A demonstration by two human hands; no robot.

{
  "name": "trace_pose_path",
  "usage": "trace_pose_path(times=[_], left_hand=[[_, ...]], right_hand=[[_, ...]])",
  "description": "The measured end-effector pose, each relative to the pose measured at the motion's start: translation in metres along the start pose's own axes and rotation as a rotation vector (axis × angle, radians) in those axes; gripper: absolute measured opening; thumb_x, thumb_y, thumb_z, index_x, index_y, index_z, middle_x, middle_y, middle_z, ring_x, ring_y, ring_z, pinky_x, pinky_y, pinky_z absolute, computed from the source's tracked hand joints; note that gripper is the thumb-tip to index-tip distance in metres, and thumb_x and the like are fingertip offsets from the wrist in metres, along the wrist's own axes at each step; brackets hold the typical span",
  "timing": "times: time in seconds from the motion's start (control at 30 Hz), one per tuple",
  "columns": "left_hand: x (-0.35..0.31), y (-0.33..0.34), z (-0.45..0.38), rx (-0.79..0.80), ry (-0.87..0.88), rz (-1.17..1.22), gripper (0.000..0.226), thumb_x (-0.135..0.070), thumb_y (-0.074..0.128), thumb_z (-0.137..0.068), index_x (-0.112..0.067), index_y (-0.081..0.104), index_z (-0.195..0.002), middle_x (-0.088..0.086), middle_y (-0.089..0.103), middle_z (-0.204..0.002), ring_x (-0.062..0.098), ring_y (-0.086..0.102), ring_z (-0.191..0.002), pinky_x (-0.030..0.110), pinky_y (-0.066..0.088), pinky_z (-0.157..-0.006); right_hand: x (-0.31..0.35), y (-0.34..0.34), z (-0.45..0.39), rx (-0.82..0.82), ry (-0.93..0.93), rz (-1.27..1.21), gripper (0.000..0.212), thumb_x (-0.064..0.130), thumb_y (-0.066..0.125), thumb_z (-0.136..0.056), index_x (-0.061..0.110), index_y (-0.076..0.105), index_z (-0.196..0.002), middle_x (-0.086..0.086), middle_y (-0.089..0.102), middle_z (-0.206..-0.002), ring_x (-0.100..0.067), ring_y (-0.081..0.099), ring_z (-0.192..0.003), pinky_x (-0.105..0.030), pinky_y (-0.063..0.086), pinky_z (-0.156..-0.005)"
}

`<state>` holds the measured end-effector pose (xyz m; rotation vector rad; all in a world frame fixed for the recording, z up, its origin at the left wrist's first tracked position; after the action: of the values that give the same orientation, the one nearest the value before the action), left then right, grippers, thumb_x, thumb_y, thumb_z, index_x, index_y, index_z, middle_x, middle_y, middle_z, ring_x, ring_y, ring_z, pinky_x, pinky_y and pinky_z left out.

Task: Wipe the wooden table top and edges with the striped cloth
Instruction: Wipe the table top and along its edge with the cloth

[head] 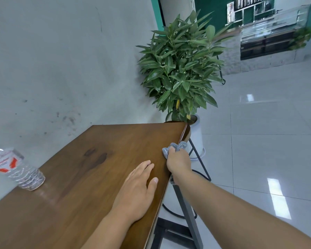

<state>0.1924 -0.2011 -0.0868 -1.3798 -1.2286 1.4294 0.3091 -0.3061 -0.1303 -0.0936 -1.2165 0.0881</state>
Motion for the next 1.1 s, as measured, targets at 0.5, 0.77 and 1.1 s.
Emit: trace_pose_path(times=[0.5, 0.77, 1.1], left_hand=[[0.009, 0.001, 0.016, 0.025, 0.011, -0.018, 0.056, -0.055, 0.023, -0.098, -0.041, 0.009, -0.150, -0.024, 0.003, -0.157, 0.000, 0.005, -0.144, 0.024, 0.009, -0.116], [0.008, -0.001, 0.015, 0.003, 0.063, 0.027, 0.054, -0.048, 0.025, -0.101, -0.035, 0.015, -0.152, -0.020, 0.007, -0.158, 0.001, 0.005, -0.145, 0.027, 0.010, -0.120], [0.011, -0.003, 0.028, 0.010, 0.094, 0.041, 0.054, -0.048, 0.025, -0.101, -0.033, 0.015, -0.152, -0.018, 0.008, -0.159, 0.002, 0.005, -0.145, 0.028, 0.012, -0.120]], right_hand=[[-0.035, 0.006, 0.054, -0.035, 0.001, -0.042, 0.040, 0.045, 0.035, -0.102, 0.019, 0.056, -0.124, -0.003, 0.064, -0.106, -0.018, 0.061, -0.094, -0.039, 0.056, -0.085], [-0.017, 0.004, 0.040, -0.065, -0.029, 0.048, 0.042, 0.040, 0.037, -0.101, 0.010, 0.059, -0.122, -0.011, 0.064, -0.117, -0.027, 0.060, -0.106, -0.042, 0.050, -0.094], [-0.013, 0.006, 0.041, -0.084, 0.017, 0.004, 0.045, 0.041, 0.039, -0.101, 0.007, 0.056, -0.124, -0.014, 0.062, -0.116, -0.028, 0.060, -0.105, -0.045, 0.051, -0.096]])
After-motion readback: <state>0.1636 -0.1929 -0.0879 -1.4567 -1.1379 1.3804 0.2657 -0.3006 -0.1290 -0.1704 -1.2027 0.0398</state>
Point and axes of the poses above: each hand's wrist, its own z-axis away from the middle knuckle, its own y-axis out of the palm, x = y × z, the point moved 6 cm from there along -z, towards the middle knuckle
